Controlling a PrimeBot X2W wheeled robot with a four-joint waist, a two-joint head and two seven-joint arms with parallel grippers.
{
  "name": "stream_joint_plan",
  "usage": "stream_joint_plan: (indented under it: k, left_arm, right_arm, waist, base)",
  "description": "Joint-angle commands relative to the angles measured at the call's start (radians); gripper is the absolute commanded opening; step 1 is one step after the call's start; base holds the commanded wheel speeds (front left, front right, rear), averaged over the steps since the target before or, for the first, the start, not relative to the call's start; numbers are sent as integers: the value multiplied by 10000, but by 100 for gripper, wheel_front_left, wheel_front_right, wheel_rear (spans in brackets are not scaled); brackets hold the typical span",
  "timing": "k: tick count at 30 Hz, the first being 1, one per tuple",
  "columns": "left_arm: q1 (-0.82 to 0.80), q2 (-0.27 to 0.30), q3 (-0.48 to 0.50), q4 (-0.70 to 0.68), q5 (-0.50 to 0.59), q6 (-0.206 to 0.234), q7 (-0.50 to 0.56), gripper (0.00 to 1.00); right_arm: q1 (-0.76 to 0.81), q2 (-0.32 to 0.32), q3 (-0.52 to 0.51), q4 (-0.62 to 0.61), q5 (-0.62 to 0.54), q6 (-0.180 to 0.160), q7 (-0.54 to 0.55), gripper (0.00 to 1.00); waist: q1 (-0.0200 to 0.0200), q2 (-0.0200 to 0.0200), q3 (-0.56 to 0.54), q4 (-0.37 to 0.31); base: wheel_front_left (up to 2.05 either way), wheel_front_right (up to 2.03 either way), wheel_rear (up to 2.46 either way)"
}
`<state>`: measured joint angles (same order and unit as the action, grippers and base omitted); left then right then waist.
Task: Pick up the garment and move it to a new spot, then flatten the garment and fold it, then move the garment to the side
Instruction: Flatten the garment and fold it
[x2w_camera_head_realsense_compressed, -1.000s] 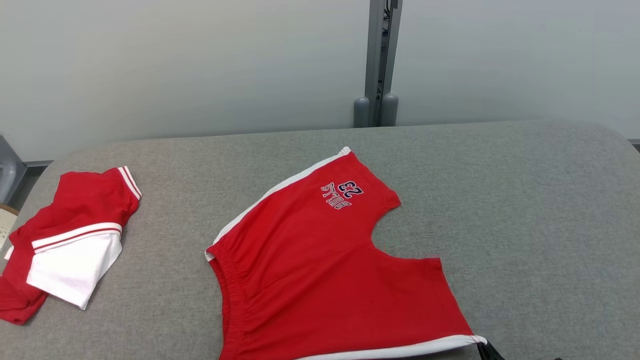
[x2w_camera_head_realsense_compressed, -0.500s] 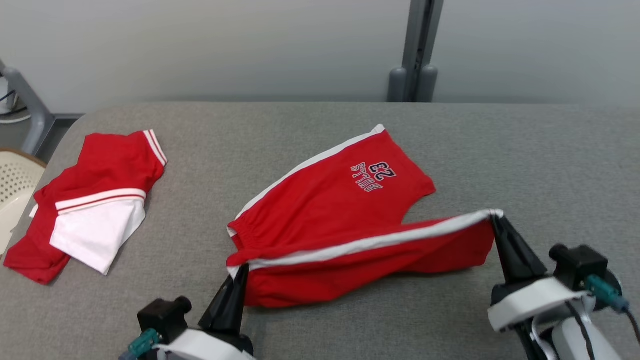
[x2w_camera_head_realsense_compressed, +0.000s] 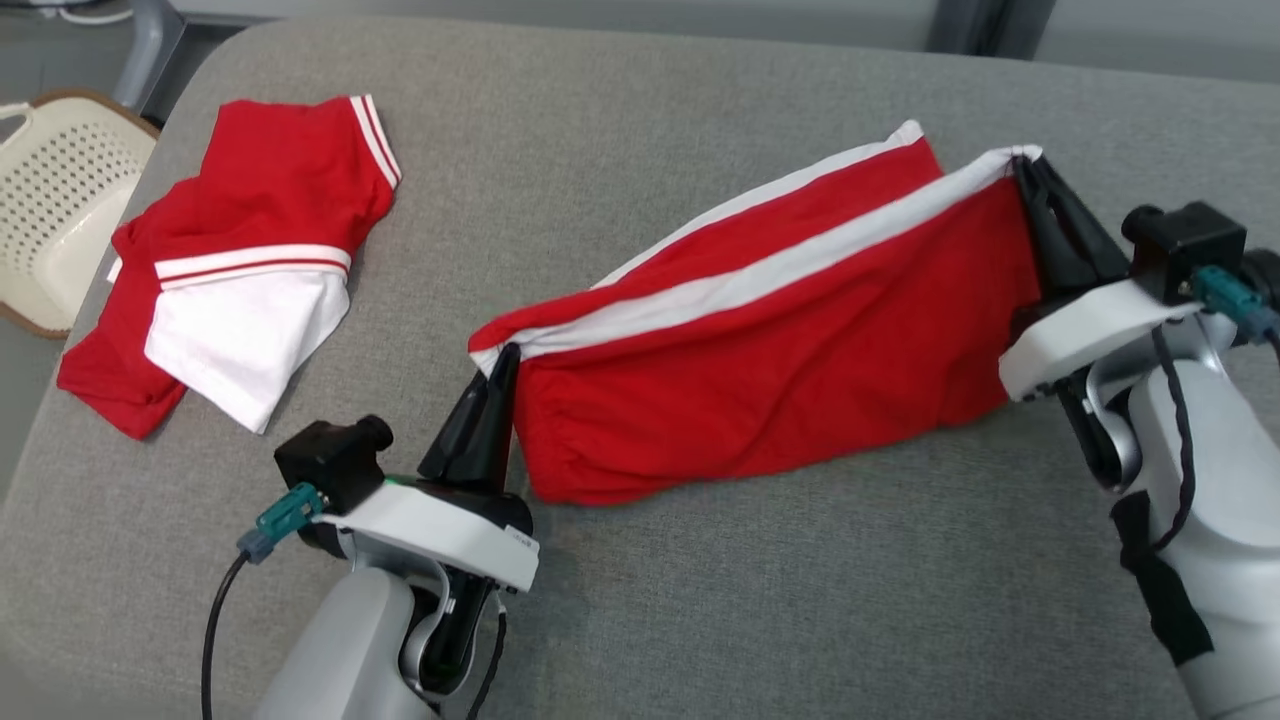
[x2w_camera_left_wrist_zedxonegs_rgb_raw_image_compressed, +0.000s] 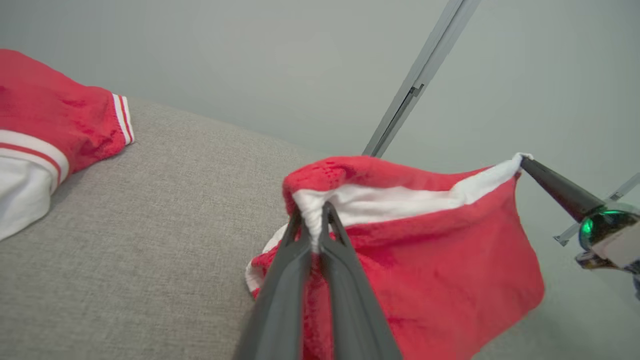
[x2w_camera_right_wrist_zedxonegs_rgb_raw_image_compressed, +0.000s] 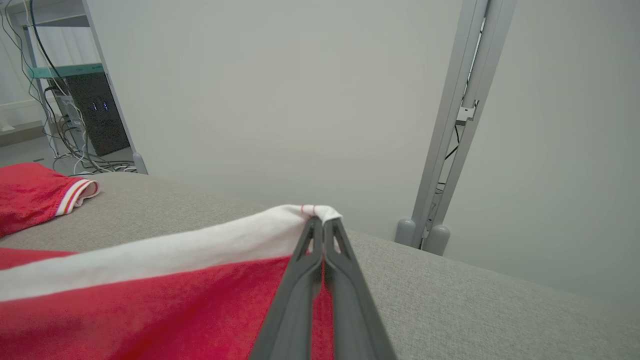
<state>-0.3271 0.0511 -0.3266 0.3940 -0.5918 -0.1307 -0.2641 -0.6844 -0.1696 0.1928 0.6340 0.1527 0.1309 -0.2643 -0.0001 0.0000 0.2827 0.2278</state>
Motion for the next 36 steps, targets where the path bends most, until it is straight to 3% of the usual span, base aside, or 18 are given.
stream_joint_plan:
  k: [1,10,18,19,20,21,30,36]
  left_arm:
    - [-274,17,-26,24,-72,7,-5,0]
    - [-1493,10,-463,319,-841,7,-5,0]
    - [-2170,14,-732,612,-959,7,-6,0]
    - [-2192,13,-756,624,-949,7,-5,19]
    - [-2184,20,-711,639,-923,7,-5,78]
    - [-2150,25,-600,658,-885,7,-5,100]
    - [-1508,16,-101,530,-139,199,-5,100]
    - [-984,18,128,289,231,372,-5,100]
  right_arm:
    - [-289,-97,-54,182,-137,-2,0,0]
    - [-2161,-203,-460,1560,-983,-2,0,0]
    - [-2928,-23,-656,2303,-1698,-2,0,0]
    - [-2968,8,-749,2395,-1746,-2,0,15]
    - [-3001,55,-830,2435,-1775,-2,0,100]
    - [-3042,109,-920,2394,-1792,-1,0,100]
    - [-2367,129,-1199,2103,-1394,-2,1,100]
    - [-1789,10,-665,3044,-417,-1,2,100]
  waist:
    - [1,0,634,417]
    - [1,0,1683,766]
    - [1,0,2085,871]
    - [1,0,2095,876]
    - [1,0,2103,876]
    - [1,0,2105,867]
    - [1,0,1808,611]
    - [1,0,1600,427]
  base:
    - [0,0,0]
    - [0,0,0]
    - [0,0,0]
    - [0,0,0]
    - [0,0,0]
    - [0,0,0]
    - [0,0,0]
    - [0,0,0]
